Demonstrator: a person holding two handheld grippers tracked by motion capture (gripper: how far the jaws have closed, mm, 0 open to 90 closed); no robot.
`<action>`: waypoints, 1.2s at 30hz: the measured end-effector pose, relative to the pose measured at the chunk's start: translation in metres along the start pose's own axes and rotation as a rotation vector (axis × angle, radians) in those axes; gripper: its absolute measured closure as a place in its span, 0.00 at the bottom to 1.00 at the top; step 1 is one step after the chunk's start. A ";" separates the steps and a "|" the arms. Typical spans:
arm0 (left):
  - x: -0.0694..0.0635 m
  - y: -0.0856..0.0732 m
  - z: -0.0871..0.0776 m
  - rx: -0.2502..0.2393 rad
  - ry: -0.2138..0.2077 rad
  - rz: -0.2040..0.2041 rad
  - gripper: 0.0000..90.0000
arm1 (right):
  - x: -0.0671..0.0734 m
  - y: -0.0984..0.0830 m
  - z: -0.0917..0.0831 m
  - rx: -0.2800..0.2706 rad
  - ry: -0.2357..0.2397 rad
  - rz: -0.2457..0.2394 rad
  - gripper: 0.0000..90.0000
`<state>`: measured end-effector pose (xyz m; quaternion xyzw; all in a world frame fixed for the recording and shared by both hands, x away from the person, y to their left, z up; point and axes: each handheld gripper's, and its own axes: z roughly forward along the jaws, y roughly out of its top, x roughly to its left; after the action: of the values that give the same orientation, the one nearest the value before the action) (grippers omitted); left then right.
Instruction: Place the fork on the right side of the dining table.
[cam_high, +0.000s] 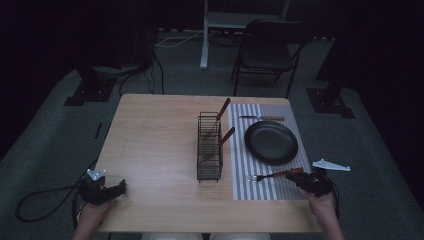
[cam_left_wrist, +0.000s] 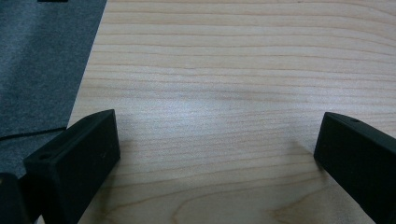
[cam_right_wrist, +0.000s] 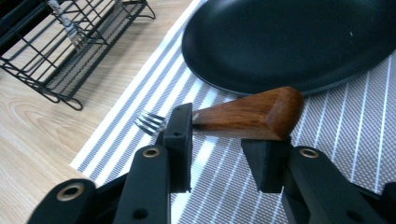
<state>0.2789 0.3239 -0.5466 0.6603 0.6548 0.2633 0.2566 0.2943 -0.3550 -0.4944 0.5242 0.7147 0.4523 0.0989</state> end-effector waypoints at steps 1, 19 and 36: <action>0.000 0.000 0.000 0.000 0.000 0.000 0.01 | -0.003 -0.002 0.001 -0.002 0.007 0.007 0.70; 0.000 0.000 0.000 0.000 0.000 0.000 0.01 | -0.036 -0.028 0.015 0.037 0.026 0.035 0.62; 0.000 0.000 0.000 0.000 0.001 -0.002 0.01 | -0.028 -0.037 0.023 0.064 -0.003 0.007 0.53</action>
<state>0.2787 0.3237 -0.5466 0.6596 0.6555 0.2637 0.2564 0.2958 -0.3673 -0.5448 0.5303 0.7267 0.4290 0.0815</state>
